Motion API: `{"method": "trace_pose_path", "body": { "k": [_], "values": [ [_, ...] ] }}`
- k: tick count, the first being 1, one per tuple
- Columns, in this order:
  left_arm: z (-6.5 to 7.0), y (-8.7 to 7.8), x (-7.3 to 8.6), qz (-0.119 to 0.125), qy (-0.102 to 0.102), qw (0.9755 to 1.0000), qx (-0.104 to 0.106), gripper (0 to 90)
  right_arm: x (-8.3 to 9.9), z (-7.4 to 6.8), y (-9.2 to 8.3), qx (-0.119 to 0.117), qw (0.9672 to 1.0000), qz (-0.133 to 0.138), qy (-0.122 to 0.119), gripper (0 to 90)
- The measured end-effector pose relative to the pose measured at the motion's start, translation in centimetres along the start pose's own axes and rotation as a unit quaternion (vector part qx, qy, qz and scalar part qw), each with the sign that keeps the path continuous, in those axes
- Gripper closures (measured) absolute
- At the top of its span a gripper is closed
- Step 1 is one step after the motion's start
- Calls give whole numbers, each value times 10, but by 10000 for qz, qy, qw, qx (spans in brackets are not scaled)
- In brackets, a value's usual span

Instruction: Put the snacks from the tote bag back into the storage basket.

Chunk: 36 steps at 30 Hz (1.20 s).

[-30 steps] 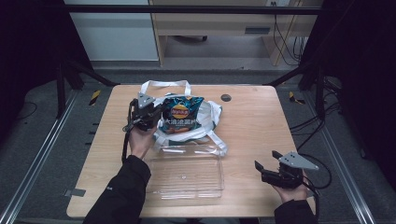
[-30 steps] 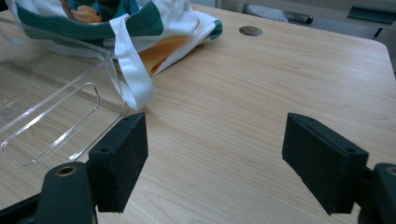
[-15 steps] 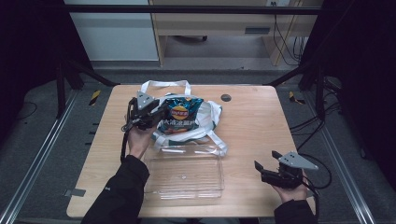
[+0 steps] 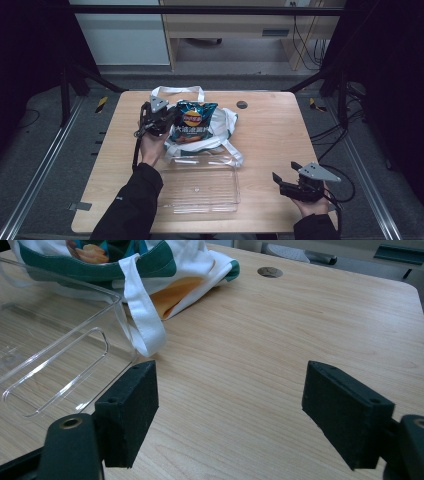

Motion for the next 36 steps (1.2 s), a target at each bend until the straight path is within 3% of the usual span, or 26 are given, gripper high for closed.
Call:
{"method": "trace_pose_path", "body": {
  "k": [13,19,28,36],
  "values": [
    [2,-11,4,286,-331,9990,-38,900,0,0,0,-13,10000,-3,29,226],
    [0,-19,1,488,-555,9972,67,900,0,1,0,9,10000,-1,13,226],
    [4,-36,-6,686,-589,9958,162,900,0,1,0,15,10000,5,9,226],
    [5,-67,-19,900,-524,9944,190,900,0,0,0,39,10000,10,3,226]
  ]
}}
Point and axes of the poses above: each handheld gripper's, and its own axes: y roughly forward along the jaws, x roughly out of its underside, z roughly to its right, the point moved 1 cm from there along y, roughly forward along the jaws, and after that the axes turned 10 degrees about y, right-handed, at the moved point
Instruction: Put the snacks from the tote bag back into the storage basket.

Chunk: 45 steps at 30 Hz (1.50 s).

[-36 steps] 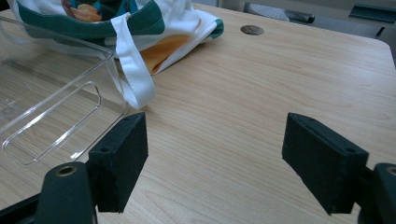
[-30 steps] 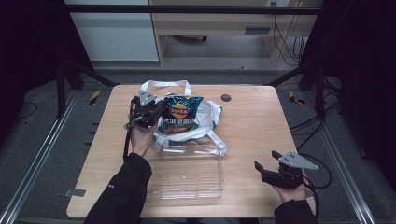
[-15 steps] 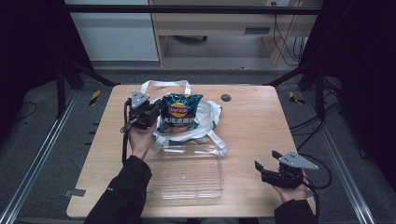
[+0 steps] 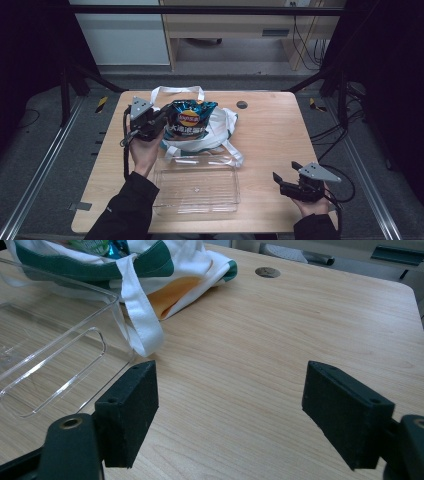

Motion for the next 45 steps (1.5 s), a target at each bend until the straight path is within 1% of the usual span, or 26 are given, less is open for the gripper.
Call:
{"method": "trace_pose_path", "body": {
  "k": [2,6,14,20,23,26,30,36,42,45],
  "values": [
    [-1,-9,-4,39,-25,10000,38,900,0,0,0,-5,10000,4,-2,226],
    [0,-20,-7,78,-52,9999,94,900,0,-1,-1,-6,10000,21,-7,226],
    [8,-45,-15,242,34,9994,235,900,-1,-1,-2,-15,10000,63,1,225],
    [16,-61,-18,325,125,9990,278,900,-1,-1,-2,-2,10000,62,-13,225],
    [17,-69,-19,350,97,9989,307,900,-1,-1,-2,2,10000,45,-6,225],
    [17,-74,-19,378,44,9987,350,900,-1,-1,-2,1,10000,49,-10,225],
    [21,-80,-19,388,68,9984,405,900,-1,-1,-2,3,10000,47,-8,225],
    [30,-91,-20,437,129,9978,483,900,-1,-1,-2,-3,10000,55,-7,225],
    [39,-98,-16,469,212,9971,567,900,-1,-1,-2,-11,10000,60,-4,225],
    [41,-102,-14,488,197,9966,633,900,-1,-1,-2,-3,10000,69,-13,225]
  ]
}}
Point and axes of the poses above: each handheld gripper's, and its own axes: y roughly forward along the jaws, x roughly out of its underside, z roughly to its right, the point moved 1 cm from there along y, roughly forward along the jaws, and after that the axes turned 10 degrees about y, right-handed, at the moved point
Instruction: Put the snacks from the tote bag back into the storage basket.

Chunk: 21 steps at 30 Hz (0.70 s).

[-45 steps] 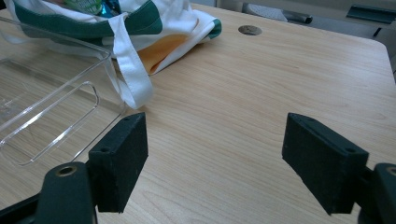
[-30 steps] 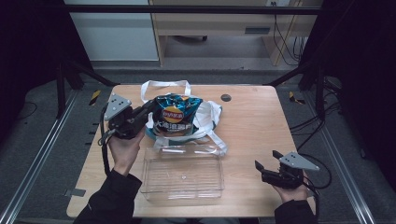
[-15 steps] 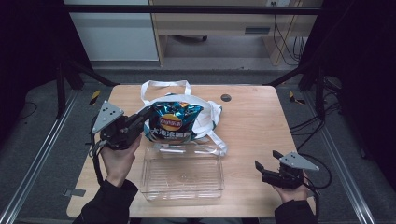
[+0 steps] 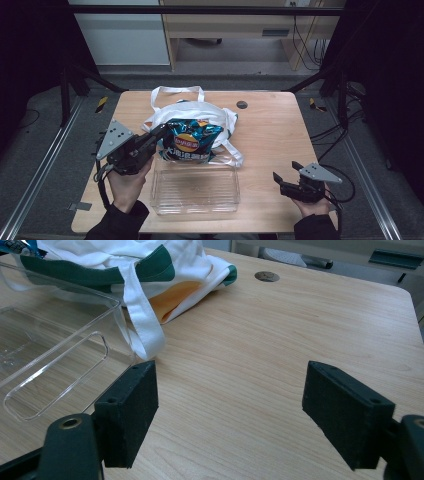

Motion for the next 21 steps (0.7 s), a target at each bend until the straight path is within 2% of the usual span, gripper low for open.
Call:
{"method": "trace_pose_path", "body": {
  "k": [12,21],
  "values": [
    [10,-10,13,-37,-4,9999,118,900,0,0,0,-1,10000,-9,12,225],
    [17,-9,31,-247,-6,9995,187,900,0,-1,0,-3,10000,-27,12,225]
  ]
}}
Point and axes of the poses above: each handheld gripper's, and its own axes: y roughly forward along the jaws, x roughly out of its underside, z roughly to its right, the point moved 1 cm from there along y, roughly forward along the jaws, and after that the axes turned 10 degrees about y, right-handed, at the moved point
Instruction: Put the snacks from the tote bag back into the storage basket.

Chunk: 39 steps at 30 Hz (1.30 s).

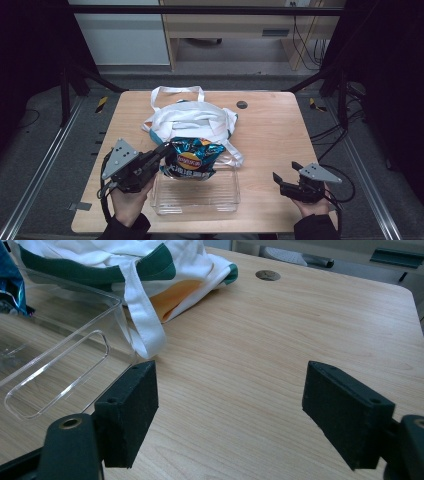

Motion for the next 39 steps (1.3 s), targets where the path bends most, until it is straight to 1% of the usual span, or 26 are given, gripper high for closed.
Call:
{"method": "trace_pose_path", "body": {
  "k": [4,8,11,13,19,21,28,34,39],
  "values": [
    [2,1,7,-59,-34,10000,15,900,0,0,0,-3,10000,1,-17,225],
    [5,5,12,-136,26,9999,23,900,0,0,0,-7,10000,-1,-18,226],
    [6,8,17,-183,27,9998,41,900,0,0,0,-14,10000,8,3,226],
    [7,10,20,-233,76,9997,33,900,0,0,0,-9,10000,-1,-7,226],
    [9,17,27,-358,71,9993,64,900,0,0,-1,-28,10000,7,3,226],
    [9,18,30,-414,96,9991,57,900,0,0,-1,-24,10000,5,-6,226],
    [6,22,36,-518,53,9986,27,900,0,0,0,-33,10000,-1,-7,226],
    [4,24,39,-559,-31,9984,26,900,0,0,0,-30,10000,-9,-17,226],
    [2,26,42,-591,-33,9982,-10,900,0,1,0,-32,10000,-15,-14,226]
  ]
}}
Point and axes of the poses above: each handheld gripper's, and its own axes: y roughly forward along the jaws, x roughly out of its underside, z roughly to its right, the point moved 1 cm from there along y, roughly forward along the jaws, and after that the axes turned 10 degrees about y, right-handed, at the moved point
